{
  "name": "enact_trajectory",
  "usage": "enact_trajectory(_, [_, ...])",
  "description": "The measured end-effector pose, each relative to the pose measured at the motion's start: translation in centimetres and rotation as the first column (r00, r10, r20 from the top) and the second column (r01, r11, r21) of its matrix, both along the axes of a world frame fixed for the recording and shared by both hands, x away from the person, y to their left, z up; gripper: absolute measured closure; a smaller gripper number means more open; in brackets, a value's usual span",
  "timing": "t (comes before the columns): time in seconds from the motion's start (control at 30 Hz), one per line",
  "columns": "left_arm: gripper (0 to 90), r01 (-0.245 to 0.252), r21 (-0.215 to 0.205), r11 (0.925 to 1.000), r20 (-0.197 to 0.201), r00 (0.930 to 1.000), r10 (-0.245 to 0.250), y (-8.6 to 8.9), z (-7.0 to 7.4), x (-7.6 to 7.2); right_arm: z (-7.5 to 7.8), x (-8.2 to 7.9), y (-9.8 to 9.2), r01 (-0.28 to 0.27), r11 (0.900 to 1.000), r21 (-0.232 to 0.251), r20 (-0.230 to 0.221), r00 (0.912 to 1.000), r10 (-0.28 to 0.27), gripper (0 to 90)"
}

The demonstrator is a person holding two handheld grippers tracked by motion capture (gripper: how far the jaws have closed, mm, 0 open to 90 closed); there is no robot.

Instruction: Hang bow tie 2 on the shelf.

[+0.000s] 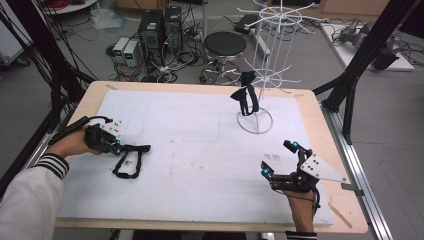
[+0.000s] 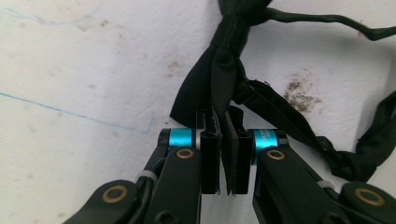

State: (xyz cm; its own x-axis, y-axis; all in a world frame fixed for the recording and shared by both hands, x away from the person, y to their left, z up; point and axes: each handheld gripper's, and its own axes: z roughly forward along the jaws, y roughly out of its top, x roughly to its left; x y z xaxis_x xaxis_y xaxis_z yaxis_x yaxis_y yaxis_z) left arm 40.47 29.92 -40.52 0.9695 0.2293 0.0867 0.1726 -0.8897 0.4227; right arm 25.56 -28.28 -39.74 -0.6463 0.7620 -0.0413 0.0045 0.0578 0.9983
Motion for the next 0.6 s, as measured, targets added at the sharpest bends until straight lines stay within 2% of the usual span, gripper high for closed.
enact_trajectory(0.27, [85.4,-0.025,-0.051,0.9984,0.030,0.9992,0.026,0.0,0.9,-0.5,0.3,0.1,0.5,-0.017,1.000,-0.012,0.001,0.9999,0.017,0.7])
enact_trajectory(0.4, [84.9,-0.046,-0.107,0.9932,0.036,0.9981,0.050,0.2,1.6,-0.7,0.9,0.2,0.9,-0.030,0.999,-0.018,-0.004,0.9996,0.030,0.7])
enact_trajectory(0.43, [84.9,-0.048,-0.114,0.9923,0.044,0.9976,0.053,0.2,1.7,-0.8,1.0,0.3,0.9,-0.032,0.999,-0.022,0.007,0.9994,0.033,0.7])
enact_trajectory(0.47, [84.9,-0.052,-0.121,0.9913,0.036,0.9977,0.057,0.2,1.9,-0.8,1.2,0.3,1.0,-0.035,0.999,-0.021,0.003,0.9994,0.035,0.7])
enact_trajectory(0.5, [84.9,-0.051,-0.131,0.9901,0.050,0.9971,0.058,0.2,2.0,-0.9,1.3,0.3,1.1,-0.038,0.999,-0.023,0.003,0.9993,0.038,0.7])
enact_trajectory(0.6, [84.9,-0.057,-0.158,0.9858,0.059,0.9960,0.067,0.1,2.4,-1.1,1.6,0.4,1.4,-0.051,0.998,-0.029,-0.005,0.9987,0.051,0.7])
